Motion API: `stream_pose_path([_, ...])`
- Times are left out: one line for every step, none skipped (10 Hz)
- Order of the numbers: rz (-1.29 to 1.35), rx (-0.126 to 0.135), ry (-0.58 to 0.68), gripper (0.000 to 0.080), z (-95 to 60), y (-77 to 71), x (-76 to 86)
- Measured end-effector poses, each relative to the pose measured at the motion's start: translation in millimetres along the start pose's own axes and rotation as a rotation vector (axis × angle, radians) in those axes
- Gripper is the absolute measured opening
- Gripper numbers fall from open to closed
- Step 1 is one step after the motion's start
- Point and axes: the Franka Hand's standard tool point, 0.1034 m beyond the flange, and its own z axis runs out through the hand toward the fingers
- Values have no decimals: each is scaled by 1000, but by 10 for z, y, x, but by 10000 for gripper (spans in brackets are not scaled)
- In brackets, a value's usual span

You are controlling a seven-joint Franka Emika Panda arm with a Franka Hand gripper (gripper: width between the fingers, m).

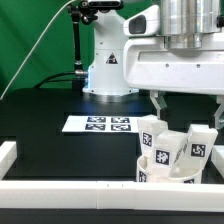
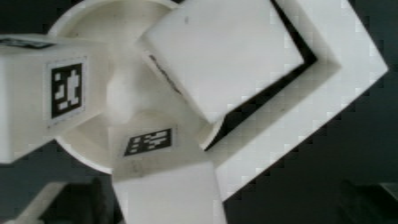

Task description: Assemble stool

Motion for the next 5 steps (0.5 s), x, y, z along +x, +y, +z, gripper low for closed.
stream_pose_path([-71, -3, 2, 649, -1, 10, 11])
stream_pose_path([-133, -3, 2, 649, -1, 12, 12])
stream_pose_path([-217, -4, 3, 649, -1, 19, 19])
stream_pose_path([-288, -5, 2, 649, 0, 24, 23])
stream_pose_path([-387, -7, -1, 649, 15, 38, 16])
